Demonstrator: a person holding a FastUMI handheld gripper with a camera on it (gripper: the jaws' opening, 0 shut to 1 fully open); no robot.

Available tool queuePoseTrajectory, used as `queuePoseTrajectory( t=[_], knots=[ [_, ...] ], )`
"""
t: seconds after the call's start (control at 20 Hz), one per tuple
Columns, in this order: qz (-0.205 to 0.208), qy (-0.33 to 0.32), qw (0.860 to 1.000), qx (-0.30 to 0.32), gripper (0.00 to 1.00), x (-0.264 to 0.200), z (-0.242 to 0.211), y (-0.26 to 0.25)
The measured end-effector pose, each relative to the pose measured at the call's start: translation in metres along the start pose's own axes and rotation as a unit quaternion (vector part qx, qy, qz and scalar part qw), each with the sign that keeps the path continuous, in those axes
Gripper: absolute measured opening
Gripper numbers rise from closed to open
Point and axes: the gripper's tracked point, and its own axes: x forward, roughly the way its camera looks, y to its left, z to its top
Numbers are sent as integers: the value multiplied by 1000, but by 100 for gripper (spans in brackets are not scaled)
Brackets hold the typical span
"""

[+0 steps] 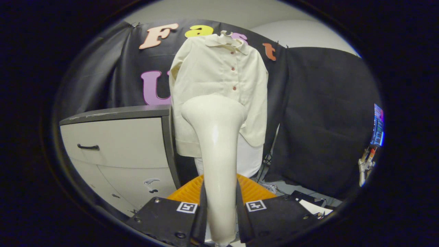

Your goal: Iron the clothes twice with a garment steamer, once on the left side and once on the right side.

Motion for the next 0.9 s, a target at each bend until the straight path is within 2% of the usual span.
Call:
queuePoseTrajectory(
  t=[0.1,0.45,0.9],
  knots=[
    [7,-15,1000,-3,37,-15,11,14],
    [80,-108,991,-6,36,-69,65,78],
    [139,-152,979,1,36,-130,90,151]
  ],
)
